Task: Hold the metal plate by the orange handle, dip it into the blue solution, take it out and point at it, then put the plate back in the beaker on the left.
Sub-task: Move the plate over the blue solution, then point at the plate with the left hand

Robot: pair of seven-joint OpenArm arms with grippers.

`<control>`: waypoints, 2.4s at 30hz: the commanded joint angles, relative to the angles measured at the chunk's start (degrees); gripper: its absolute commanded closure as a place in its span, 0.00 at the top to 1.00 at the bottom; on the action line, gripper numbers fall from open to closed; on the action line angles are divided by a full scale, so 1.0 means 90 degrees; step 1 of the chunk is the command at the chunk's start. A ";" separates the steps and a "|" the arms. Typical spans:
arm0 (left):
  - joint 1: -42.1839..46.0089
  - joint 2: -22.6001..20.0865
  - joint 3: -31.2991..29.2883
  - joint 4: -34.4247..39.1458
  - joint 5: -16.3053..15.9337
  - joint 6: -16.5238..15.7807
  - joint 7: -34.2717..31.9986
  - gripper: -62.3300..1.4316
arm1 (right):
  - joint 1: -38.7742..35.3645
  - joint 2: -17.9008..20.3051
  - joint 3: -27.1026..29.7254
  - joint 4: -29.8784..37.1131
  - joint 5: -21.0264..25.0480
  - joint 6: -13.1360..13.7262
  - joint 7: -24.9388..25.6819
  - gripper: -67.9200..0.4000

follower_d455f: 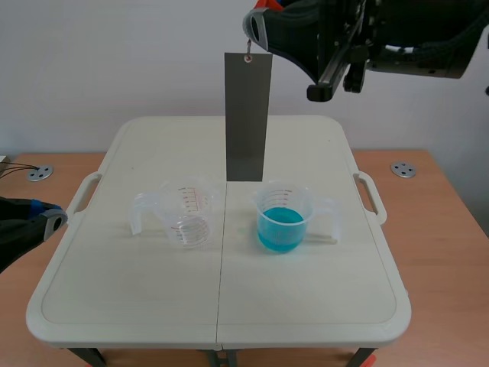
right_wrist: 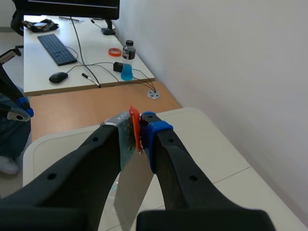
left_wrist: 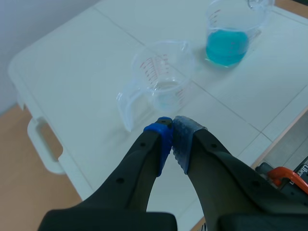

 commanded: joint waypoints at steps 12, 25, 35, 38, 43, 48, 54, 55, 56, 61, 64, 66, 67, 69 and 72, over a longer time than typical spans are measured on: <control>-0.1120 -0.0049 0.1054 0.0044 -0.0066 -0.0165 0.0267 0.07 | -0.0131 0.0668 0.0529 0.0073 0.0372 0.0005 0.0199 0.03; -0.2786 0.0112 0.2693 -0.0155 -0.0058 -0.0158 0.0712 0.07 | -0.0131 0.0738 0.0639 -0.0362 0.0393 0.0075 0.0325 0.03; -0.4245 0.1285 0.3655 -0.1003 0.0423 -0.0119 0.1069 0.07 | -0.0131 0.0738 0.0653 -0.0418 0.0391 0.0075 0.0418 0.03; -0.4510 0.1666 0.3764 -0.1370 0.0668 -0.0104 0.1073 0.07 | -0.0131 0.0738 0.0653 -0.0418 0.0389 0.0075 0.0415 0.03; -0.4843 0.2188 0.3776 -0.1902 0.0979 -0.0087 0.1061 0.07 | -0.0131 0.0738 0.0653 -0.0418 0.0389 0.0075 0.0415 0.03; -0.5112 0.2608 0.3776 -0.2407 0.1343 -0.0090 0.1064 0.07 | -0.0131 0.0738 0.0653 -0.0418 0.0389 0.0073 0.0415 0.03; -0.5306 0.2815 0.3776 -0.2727 0.1489 -0.0090 0.1056 0.07 | -0.0131 0.0736 0.0653 -0.0418 0.0391 0.0073 0.0418 0.03; -0.5319 0.2815 0.3776 -0.2730 0.1489 -0.0090 0.1054 0.07 | -0.0131 0.0736 0.0653 -0.0418 0.0391 0.0073 0.0415 0.03; -0.5319 0.2812 0.3776 -0.2732 0.1491 -0.0090 0.1056 0.07 | -0.0131 0.0736 0.0653 -0.0418 0.0391 0.0073 0.0415 0.03; -0.5319 0.2810 0.3776 -0.2732 0.1491 -0.0090 0.1059 0.07 | -0.0131 0.0736 0.0653 -0.0418 0.0391 0.0073 0.0415 0.03; -0.5316 0.2810 0.3776 -0.2732 0.1491 -0.0090 0.1061 0.07 | -0.0131 0.0736 0.0653 -0.0418 0.0391 0.0073 0.0415 0.03; -0.5316 0.2810 0.3776 -0.2732 0.1491 -0.0090 0.1061 0.07 | -0.0131 0.0736 0.0653 -0.0418 0.0391 0.0073 0.0415 0.03; -0.5316 0.2810 0.3776 -0.2732 0.1491 -0.0090 0.1061 0.07 | -0.0131 0.0736 0.0653 -0.0418 0.0391 0.0073 0.0415 0.03; -0.5316 0.2810 0.3776 -0.2732 0.1491 -0.0090 0.1061 0.07 | -0.0131 0.0736 0.0653 -0.0418 0.0391 0.0073 0.0415 0.03; -0.5299 0.2803 0.3776 -0.2732 0.1491 -0.0087 0.1054 0.07 | -0.0131 0.0736 0.0653 -0.0418 0.0391 0.0073 0.0415 0.03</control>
